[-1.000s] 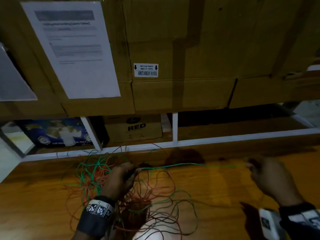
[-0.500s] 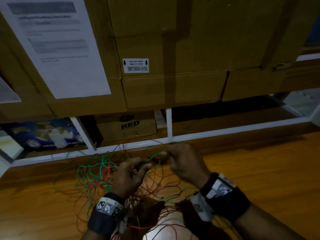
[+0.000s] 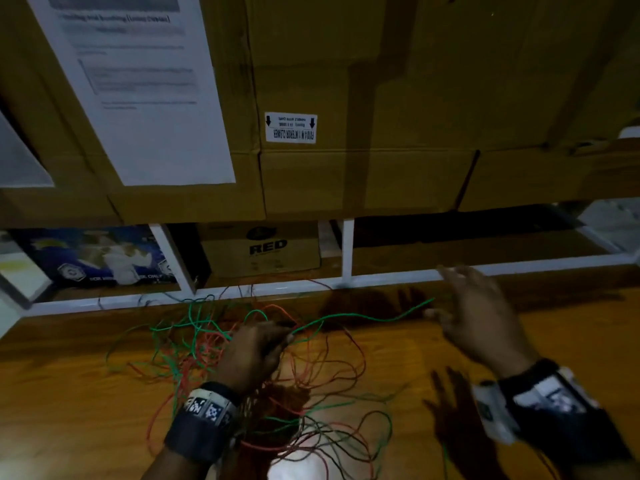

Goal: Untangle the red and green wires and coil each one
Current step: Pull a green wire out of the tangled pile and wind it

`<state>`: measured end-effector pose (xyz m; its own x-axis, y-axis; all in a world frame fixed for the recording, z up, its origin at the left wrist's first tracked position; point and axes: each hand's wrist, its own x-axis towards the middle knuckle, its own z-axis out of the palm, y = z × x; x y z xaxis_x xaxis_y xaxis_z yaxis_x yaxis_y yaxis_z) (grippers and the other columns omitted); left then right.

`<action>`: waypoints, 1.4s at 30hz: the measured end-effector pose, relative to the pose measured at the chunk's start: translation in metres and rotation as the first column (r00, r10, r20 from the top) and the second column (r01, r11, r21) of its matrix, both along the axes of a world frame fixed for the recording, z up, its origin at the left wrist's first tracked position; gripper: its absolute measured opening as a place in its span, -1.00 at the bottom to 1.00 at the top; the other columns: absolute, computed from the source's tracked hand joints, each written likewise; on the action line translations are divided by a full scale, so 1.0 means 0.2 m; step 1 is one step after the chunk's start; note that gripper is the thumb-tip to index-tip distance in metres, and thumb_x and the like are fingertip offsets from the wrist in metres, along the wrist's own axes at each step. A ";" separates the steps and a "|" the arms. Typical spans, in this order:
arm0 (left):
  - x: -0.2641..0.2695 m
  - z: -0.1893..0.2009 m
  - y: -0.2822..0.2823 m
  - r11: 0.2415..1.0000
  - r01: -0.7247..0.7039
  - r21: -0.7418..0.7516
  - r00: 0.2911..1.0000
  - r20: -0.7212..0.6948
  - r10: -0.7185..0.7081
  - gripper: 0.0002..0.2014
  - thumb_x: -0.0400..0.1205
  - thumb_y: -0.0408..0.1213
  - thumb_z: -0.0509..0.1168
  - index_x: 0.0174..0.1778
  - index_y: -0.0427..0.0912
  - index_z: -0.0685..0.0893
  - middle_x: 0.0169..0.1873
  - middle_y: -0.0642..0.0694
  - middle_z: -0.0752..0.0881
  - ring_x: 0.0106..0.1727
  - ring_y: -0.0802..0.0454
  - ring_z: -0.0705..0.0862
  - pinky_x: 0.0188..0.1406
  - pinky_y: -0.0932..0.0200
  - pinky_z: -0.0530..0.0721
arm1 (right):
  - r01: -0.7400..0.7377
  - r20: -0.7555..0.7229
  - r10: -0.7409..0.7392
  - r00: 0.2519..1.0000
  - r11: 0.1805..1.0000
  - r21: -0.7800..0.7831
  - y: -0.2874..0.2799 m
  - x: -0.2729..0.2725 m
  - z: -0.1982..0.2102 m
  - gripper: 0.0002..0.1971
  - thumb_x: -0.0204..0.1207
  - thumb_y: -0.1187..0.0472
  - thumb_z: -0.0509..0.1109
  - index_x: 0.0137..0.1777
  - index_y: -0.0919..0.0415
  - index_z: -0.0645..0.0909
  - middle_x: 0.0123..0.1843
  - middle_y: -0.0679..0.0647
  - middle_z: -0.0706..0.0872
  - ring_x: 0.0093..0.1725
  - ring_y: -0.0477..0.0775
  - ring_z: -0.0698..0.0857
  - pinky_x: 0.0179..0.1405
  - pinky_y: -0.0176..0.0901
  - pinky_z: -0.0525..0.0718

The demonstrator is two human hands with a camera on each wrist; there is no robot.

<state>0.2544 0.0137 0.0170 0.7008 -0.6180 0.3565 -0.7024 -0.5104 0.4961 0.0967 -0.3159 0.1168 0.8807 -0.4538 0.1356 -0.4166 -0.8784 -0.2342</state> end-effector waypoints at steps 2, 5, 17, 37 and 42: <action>-0.02 -0.01 -0.07 0.996 0.056 0.071 0.998 0.003 -0.056 -0.86 0.69 -0.17 0.40 0.02 0.00 0.89 -0.15 0.15 0.79 -0.20 0.25 0.68 -0.24 0.25 0.65 | -0.179 0.041 0.177 0.983 0.983 0.044 0.22 0.03 -0.05 -0.23 0.60 -0.16 0.46 0.75 -0.07 0.24 0.74 0.01 0.30 0.73 0.13 0.21 0.69 0.13 0.30; -0.02 -0.04 -0.13 0.993 0.095 0.068 0.995 -0.019 -0.094 -0.70 0.68 -0.01 0.24 0.11 0.05 0.87 -0.08 0.04 0.82 -0.13 0.07 0.77 -0.21 -0.01 0.76 | -0.352 0.008 0.354 0.935 0.927 0.131 0.51 0.15 -0.13 -0.49 0.70 -0.06 0.37 0.63 -0.11 0.43 0.62 -0.10 0.50 0.68 0.05 0.29 0.65 0.07 0.32; 0.10 -0.10 0.08 0.992 -0.121 -0.046 0.991 -0.055 0.119 -0.78 0.60 -0.07 0.33 -0.14 -0.10 0.82 -0.26 -0.04 0.80 -0.23 -0.14 0.79 -0.28 0.06 0.67 | -0.400 0.544 0.281 0.791 0.910 0.111 0.35 0.25 0.23 -0.73 0.44 0.32 0.34 -0.09 -0.06 0.78 -0.20 -0.24 0.74 -0.26 -0.24 0.68 -0.22 -0.28 0.70; 0.07 -0.11 0.03 0.995 0.000 0.096 0.985 0.175 -0.016 -0.66 0.68 -0.02 0.19 0.03 0.03 0.89 -0.25 0.12 0.83 -0.24 0.07 0.78 -0.20 0.02 0.69 | -0.420 -0.062 0.437 0.898 0.890 0.178 0.69 0.28 -0.21 -0.75 0.69 -0.09 0.36 0.23 -0.01 0.70 0.17 -0.01 0.77 0.22 0.10 0.68 0.05 -0.05 0.62; 0.07 -0.12 0.07 0.998 -0.026 0.064 0.977 0.215 0.012 -0.69 0.58 -0.08 0.23 0.03 0.06 0.89 -0.17 0.12 0.86 -0.14 0.00 0.82 -0.13 -0.11 0.70 | -0.404 -0.055 0.439 0.897 0.864 0.301 0.83 0.40 -0.30 -0.87 0.67 0.10 0.34 -0.01 0.02 0.73 -0.08 0.04 0.80 -0.05 0.17 0.77 -0.13 -0.04 0.70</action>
